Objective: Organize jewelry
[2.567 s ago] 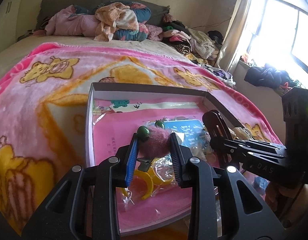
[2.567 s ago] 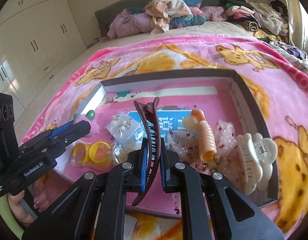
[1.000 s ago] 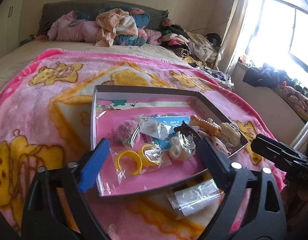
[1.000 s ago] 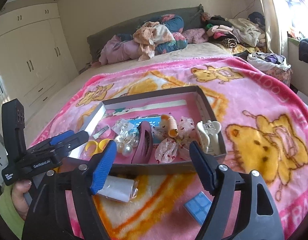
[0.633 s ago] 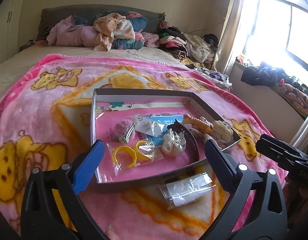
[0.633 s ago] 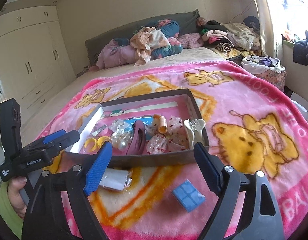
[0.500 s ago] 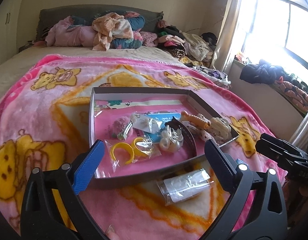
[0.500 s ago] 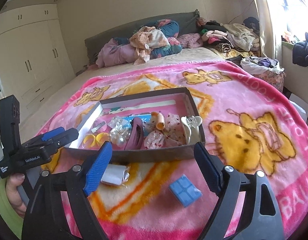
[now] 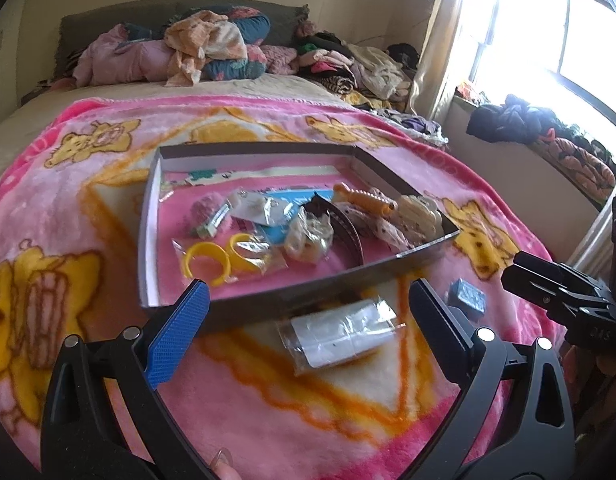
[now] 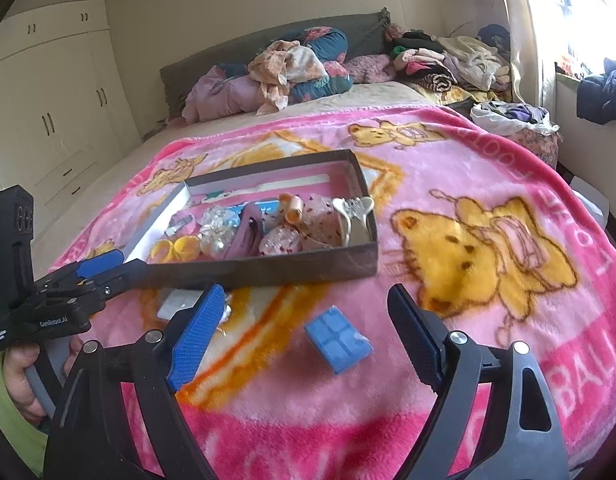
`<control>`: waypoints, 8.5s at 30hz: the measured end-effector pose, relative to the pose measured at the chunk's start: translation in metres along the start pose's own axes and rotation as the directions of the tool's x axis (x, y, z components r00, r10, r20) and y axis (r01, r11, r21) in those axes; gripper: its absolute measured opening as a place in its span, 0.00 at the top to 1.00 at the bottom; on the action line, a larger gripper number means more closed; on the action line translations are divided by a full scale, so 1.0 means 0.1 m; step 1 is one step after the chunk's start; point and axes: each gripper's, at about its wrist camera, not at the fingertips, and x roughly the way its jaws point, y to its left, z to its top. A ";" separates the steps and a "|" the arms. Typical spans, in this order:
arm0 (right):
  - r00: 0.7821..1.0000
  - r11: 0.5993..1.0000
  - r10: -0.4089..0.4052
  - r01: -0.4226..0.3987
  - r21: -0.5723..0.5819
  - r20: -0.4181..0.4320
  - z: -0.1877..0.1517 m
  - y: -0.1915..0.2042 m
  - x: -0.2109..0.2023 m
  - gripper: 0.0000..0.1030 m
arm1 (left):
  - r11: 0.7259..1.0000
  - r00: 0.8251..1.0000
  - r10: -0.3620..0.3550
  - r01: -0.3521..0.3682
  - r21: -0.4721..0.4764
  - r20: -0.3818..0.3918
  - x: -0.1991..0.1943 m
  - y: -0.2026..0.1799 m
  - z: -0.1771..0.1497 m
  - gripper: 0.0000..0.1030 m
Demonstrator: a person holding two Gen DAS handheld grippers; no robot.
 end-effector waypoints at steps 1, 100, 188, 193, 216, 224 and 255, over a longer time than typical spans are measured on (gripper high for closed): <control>1.000 1.000 0.001 -0.001 0.001 -0.004 -0.01 -0.01 0.00 0.21 | 1.000 1.000 -0.007 0.007 0.002 -0.007 0.01 -0.01 -0.02 0.11; 0.989 0.989 0.134 -0.137 -0.050 -0.061 0.45 0.22 0.47 0.70 | 0.998 0.999 0.011 -0.008 -0.057 0.050 0.29 0.16 0.38 0.27; 0.987 0.991 0.127 -0.122 -0.057 0.100 0.03 0.17 -0.29 0.13 | 0.996 0.992 0.084 -0.081 -0.036 0.097 -0.28 -0.11 0.02 0.11; 0.981 0.991 0.125 -0.115 -0.073 0.146 -0.04 0.22 -0.39 0.09 | 0.994 0.987 0.103 -0.098 -0.042 0.125 -0.39 -0.21 -0.20 0.11; 0.917 0.995 0.048 -0.007 -0.104 0.395 -0.25 0.16 -0.43 0.06 | 0.983 0.958 0.183 -0.182 -0.025 0.222 -0.55 -0.33 -0.36 0.11; 0.924 0.983 0.073 -0.002 -0.185 0.376 -0.45 0.40 -0.37 0.06 | 0.980 0.953 0.198 -0.199 -0.017 0.228 -0.54 -0.33 -0.41 0.11; 0.930 0.994 0.050 -0.010 -0.110 0.365 -0.46 0.24 -0.32 0.06 | 0.978 0.951 0.208 -0.204 -0.039 0.227 -0.53 -0.33 -0.43 0.11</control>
